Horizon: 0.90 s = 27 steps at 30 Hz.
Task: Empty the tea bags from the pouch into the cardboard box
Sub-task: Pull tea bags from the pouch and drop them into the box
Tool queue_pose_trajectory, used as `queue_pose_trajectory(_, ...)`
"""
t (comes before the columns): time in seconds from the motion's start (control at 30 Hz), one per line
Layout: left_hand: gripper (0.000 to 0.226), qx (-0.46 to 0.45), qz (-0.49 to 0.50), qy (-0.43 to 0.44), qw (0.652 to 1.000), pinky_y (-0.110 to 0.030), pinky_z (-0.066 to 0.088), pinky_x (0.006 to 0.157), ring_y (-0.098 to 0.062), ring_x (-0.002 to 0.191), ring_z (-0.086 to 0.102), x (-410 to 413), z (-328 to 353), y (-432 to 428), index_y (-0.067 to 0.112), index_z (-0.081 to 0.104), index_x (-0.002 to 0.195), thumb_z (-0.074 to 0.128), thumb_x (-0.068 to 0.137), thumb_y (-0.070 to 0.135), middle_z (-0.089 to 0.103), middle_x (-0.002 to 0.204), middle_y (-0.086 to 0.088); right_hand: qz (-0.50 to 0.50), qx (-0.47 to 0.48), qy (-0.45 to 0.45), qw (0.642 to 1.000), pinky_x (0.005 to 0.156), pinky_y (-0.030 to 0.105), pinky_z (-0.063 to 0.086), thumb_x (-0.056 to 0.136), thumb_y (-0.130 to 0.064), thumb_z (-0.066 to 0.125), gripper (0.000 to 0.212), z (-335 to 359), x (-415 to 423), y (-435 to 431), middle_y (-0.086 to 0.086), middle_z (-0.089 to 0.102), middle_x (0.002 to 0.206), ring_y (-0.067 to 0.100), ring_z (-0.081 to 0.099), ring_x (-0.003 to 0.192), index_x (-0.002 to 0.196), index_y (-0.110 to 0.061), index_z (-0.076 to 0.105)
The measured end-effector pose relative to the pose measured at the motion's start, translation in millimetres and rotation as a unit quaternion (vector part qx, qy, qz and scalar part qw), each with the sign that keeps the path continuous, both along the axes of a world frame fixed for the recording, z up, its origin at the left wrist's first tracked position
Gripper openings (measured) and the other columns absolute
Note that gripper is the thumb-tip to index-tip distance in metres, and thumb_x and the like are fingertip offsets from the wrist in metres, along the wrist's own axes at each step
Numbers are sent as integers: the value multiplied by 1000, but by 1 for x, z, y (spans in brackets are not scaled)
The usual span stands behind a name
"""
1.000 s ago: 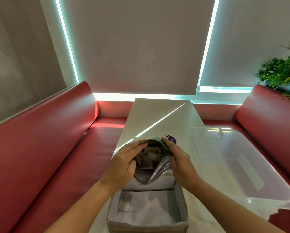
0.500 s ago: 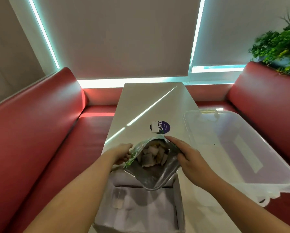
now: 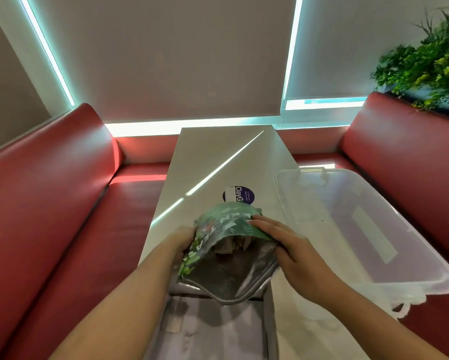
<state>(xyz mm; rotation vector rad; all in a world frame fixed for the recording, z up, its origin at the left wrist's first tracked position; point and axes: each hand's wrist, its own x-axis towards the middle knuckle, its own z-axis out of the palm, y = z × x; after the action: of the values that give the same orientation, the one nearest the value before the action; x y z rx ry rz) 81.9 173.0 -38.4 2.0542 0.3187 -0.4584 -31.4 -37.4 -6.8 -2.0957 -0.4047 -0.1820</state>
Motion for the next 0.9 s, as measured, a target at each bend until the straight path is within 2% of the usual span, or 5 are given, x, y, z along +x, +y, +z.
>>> queue_pose_trajectory(0.17,27,-178,126,-115,969,-12,43,38,-11,50,62,-6,24,8,-2,59,87,42,99,15,65,68,-11,-29,86,8,996,101,9,35,88,-4,37,60,15,-17,3,-26,31,144,-12,29,130,112,-54,59)
queue_pose_trajectory(0.23,25,-257,153,-129,946,-20,50,47,-22,68,64,-5,35,13,-1,57,96,42,99,19,66,84,-18,-55,101,33,993,101,16,38,92,5,37,67,22,-19,5,-22,35,144,-7,33,129,110,-56,58)
queue_pose_trajectory(0.37,19,-250,169,-220,928,-13,46,46,-16,71,57,-13,63,23,10,53,94,39,100,20,59,84,-8,-41,127,99,986,73,17,54,88,12,36,68,42,-22,6,-7,60,125,4,60,103,109,-48,61)
queue_pose_trajectory(0.6,16,-279,133,-313,898,1,34,37,7,65,43,-32,103,32,16,43,113,32,103,21,45,80,14,-38,115,45,992,75,12,52,79,23,35,73,61,-26,13,-5,49,133,8,52,111,110,-37,65)
queue_pose_trajectory(0.9,24,-299,141,-362,872,-3,37,39,11,45,56,-26,133,43,22,44,79,36,102,18,50,77,7,7,225,83,971,70,17,54,77,29,38,70,75,-26,16,-4,57,126,6,62,102,106,-27,70)
